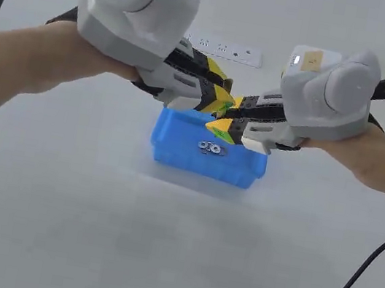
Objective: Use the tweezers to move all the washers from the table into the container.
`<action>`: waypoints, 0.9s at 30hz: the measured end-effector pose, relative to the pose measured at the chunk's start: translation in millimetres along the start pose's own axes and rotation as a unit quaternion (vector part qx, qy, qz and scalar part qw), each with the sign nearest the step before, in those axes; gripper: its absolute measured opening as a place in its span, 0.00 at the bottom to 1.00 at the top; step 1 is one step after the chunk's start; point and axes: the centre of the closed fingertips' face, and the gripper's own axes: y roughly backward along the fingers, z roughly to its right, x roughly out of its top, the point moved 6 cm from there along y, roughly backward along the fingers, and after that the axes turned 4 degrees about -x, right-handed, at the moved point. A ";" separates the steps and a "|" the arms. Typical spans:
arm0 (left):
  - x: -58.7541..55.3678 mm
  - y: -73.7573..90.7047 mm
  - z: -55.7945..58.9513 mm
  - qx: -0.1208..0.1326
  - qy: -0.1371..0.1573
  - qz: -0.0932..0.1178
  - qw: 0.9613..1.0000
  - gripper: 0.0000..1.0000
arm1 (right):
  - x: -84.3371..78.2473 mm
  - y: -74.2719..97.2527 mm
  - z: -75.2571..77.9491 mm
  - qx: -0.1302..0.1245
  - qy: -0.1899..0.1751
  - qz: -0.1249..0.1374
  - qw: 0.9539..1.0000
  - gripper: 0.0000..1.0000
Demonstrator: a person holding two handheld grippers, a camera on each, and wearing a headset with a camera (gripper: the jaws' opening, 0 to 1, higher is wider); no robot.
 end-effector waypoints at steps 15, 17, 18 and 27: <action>-0.6 11.4 0.4 0.003 -0.038 -0.002 0.999 0.06 | 3.2 7.4 -0.2 0.000 0.003 0.006 1.000 0.11; 0.1 13.2 1.5 0.002 -0.037 0.002 0.999 0.06 | 4.8 9.4 -1.6 0.001 0.008 0.007 1.000 0.11; 1.1 14.1 2.8 0.000 -0.036 0.005 0.999 0.06 | 6.1 10.8 -2.8 0.002 0.010 0.005 1.000 0.11; 0.6 30.1 18.9 -0.041 -0.033 0.033 0.998 0.06 | 14.9 34.1 -24.6 0.024 0.023 0.005 0.999 0.10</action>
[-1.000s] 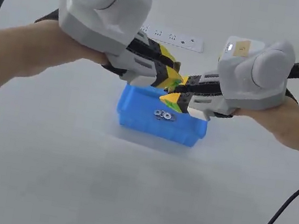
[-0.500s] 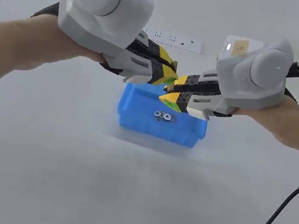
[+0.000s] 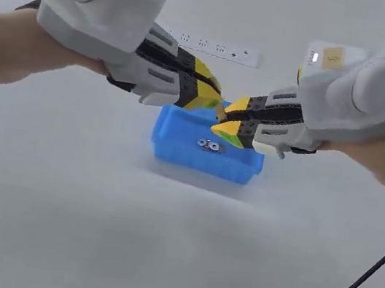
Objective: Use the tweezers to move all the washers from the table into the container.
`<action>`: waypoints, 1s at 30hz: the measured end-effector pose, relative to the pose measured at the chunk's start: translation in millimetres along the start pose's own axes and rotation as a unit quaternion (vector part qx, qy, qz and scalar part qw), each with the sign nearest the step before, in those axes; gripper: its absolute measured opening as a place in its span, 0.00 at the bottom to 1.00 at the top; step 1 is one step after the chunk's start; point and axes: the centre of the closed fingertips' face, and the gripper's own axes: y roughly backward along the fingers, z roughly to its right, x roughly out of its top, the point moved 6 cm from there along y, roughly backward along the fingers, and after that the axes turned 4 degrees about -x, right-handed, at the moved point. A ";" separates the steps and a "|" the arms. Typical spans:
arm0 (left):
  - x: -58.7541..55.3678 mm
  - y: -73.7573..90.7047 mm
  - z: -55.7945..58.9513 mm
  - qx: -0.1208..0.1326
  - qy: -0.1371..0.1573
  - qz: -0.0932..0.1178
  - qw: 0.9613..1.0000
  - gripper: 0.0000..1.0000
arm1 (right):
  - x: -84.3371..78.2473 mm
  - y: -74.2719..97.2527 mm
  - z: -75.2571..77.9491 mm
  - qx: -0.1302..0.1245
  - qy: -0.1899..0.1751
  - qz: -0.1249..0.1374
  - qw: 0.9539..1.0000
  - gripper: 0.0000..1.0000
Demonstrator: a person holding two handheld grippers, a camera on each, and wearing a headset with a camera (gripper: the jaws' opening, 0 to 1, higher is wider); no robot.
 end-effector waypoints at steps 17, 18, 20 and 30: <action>-24.9 2.3 34.8 -0.062 0.013 -0.015 0.998 0.06 | -1.3 13.4 -33.4 0.054 0.016 -0.039 0.998 0.09; -27.9 1.3 34.3 -0.063 0.017 -0.016 0.998 0.06 | -2.0 13.1 -34.0 0.056 0.018 -0.041 0.997 0.09; -32.3 0.4 34.8 -0.070 0.029 -0.019 0.997 0.07 | -2.9 13.0 -34.5 0.060 0.019 -0.044 0.997 0.08; -55.6 -13.7 37.3 -0.086 0.043 -0.038 0.995 0.07 | -14.9 5.2 -38.7 0.074 0.019 -0.060 0.995 0.08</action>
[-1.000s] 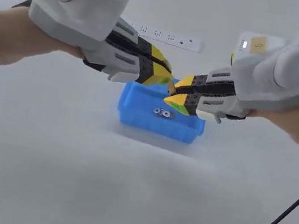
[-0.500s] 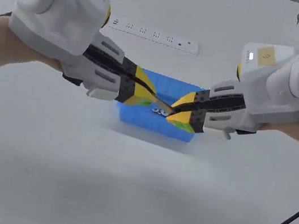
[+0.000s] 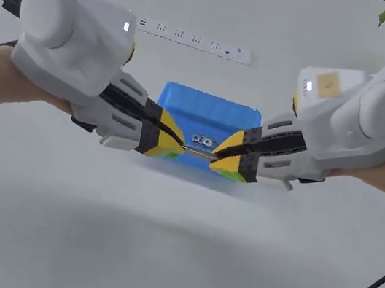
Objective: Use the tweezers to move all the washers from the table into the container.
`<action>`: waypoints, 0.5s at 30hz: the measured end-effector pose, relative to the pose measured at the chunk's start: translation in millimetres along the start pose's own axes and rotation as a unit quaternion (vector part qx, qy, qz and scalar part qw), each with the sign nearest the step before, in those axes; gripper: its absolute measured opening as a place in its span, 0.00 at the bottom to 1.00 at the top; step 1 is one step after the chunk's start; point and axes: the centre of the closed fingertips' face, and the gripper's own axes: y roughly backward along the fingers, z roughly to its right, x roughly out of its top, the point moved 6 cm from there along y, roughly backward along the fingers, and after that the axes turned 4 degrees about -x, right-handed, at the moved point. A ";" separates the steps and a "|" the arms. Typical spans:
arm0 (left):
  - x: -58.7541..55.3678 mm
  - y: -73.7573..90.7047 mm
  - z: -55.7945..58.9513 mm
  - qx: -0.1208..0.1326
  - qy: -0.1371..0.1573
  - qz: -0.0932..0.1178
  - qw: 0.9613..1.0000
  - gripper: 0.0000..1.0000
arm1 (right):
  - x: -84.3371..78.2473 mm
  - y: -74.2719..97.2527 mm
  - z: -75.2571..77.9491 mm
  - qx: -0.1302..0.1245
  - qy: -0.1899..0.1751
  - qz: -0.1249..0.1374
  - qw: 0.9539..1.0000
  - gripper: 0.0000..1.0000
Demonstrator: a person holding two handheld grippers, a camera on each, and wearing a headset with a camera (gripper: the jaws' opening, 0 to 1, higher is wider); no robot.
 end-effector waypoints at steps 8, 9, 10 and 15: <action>-19.9 -19.6 0.4 -0.019 0.016 -0.026 0.999 0.07 | -19.5 -11.5 -7.5 0.006 -0.027 -0.017 0.999 0.08; -24.3 -23.0 0.4 -0.020 0.016 -0.033 0.999 0.07 | -22.9 -14.6 -8.7 0.008 -0.032 -0.018 0.999 0.08; -26.1 -24.2 0.6 -0.021 0.017 -0.036 0.999 0.07 | -24.0 -15.8 -9.2 0.009 -0.035 -0.019 0.999 0.08; -42.2 -34.8 2.5 -0.028 0.005 -0.069 0.997 0.07 | -37.5 -33.3 -16.2 0.017 -0.046 -0.031 0.998 0.08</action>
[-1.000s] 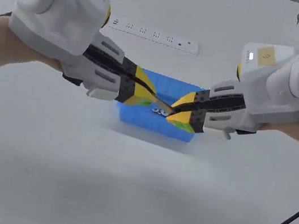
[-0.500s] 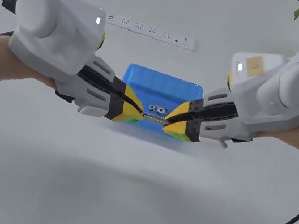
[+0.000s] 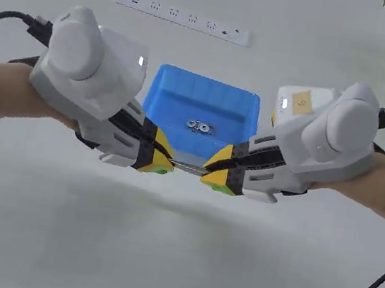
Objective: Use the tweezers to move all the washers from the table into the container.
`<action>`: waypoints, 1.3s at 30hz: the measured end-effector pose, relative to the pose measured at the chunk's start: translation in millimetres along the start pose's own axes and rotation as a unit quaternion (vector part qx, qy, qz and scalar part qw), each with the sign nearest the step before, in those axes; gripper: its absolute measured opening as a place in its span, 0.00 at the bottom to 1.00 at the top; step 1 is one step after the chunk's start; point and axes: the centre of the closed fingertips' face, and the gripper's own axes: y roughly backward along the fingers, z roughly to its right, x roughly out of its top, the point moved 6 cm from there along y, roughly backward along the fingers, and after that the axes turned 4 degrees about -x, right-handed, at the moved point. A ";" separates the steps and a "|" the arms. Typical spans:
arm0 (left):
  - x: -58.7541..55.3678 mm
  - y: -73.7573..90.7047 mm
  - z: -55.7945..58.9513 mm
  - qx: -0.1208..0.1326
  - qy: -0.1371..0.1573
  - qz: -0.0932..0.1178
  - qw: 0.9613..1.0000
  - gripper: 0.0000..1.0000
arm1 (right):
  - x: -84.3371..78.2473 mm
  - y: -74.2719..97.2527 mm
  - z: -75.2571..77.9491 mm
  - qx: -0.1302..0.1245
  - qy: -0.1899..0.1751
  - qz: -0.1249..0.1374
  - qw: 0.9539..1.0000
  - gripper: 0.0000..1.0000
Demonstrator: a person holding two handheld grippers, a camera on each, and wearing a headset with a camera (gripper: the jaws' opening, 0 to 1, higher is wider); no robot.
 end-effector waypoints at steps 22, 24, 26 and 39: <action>-29.5 -22.2 4.8 0.014 -0.022 -0.066 0.997 0.07 | -21.4 -30.1 -10.4 -0.008 0.000 -0.041 0.999 0.08; -29.4 -22.6 4.8 0.015 -0.025 -0.066 0.997 0.08 | -22.1 -30.0 -10.4 -0.007 -0.006 -0.041 0.999 0.09; -29.1 -23.3 5.5 0.013 -0.021 -0.064 0.998 0.08 | -24.9 -29.9 -10.8 -0.006 -0.007 -0.047 0.999 0.09; -28.3 -12.5 0.7 0.030 -0.010 -0.065 0.997 0.21 | -23.0 -29.4 -12.4 0.011 -0.036 -0.052 0.998 0.20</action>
